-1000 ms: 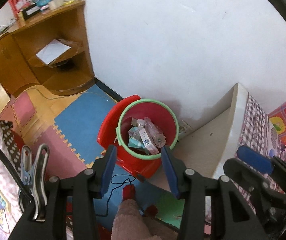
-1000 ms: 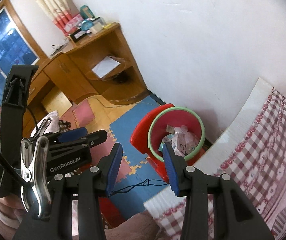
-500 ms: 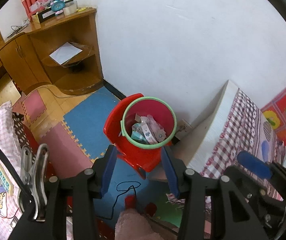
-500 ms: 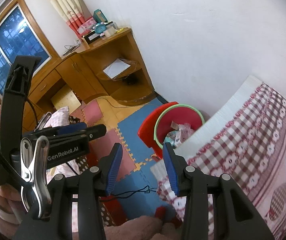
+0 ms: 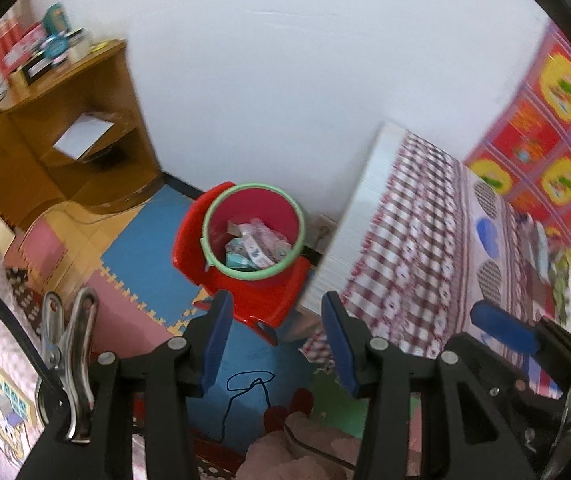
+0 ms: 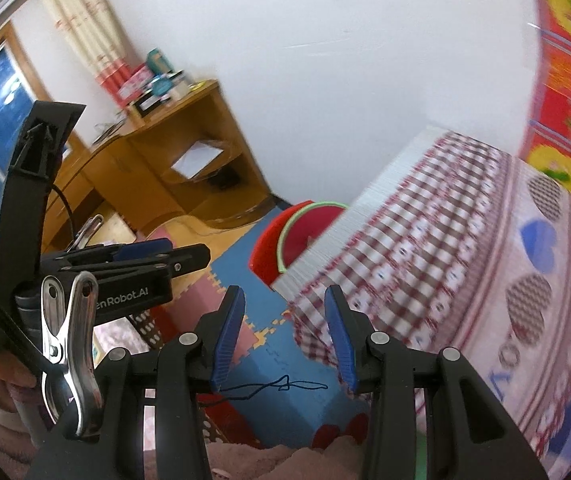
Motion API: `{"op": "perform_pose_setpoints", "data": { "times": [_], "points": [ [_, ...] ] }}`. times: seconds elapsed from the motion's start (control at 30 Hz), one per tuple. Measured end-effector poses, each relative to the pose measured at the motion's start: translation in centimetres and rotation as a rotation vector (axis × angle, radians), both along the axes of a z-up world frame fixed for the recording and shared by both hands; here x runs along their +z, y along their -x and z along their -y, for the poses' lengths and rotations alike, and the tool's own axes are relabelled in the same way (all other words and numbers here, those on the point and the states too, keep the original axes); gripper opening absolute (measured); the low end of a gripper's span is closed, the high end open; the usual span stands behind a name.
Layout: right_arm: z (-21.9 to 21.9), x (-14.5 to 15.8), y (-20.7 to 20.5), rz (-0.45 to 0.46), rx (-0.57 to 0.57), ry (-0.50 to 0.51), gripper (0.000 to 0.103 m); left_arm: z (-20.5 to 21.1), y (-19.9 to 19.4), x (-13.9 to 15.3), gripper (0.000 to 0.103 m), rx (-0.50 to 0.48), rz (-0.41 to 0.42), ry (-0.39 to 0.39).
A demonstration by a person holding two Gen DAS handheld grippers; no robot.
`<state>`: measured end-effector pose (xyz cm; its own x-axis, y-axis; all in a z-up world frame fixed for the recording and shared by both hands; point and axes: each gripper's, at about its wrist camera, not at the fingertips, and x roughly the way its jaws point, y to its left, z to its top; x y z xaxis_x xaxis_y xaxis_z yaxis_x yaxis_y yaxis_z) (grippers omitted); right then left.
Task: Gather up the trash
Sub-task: 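Move both open grippers back over the trash on the bed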
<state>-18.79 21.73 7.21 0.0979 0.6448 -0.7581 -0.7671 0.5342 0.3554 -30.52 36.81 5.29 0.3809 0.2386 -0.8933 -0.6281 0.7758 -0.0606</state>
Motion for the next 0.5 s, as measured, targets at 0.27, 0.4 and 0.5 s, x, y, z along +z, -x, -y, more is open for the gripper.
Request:
{"op": "perform_pose_setpoints", "data": {
  "times": [0.27, 0.4, 0.5],
  "points": [
    [5.7, 0.1, 0.1, 0.005, -0.185, 0.007, 0.043, 4.1, -2.0, -0.5, 0.048, -0.155, 0.003, 0.018],
    [8.9, 0.5, -0.7, 0.006, -0.282, 0.006, 0.043, 6.4, -3.6, -0.5, 0.048, -0.226, 0.006, 0.021],
    [11.6, 1.0, -1.6, 0.016, -0.356, 0.009, 0.043, 8.0, -5.2, -0.3, 0.048, -0.284, 0.013, 0.023]
  ]
}}
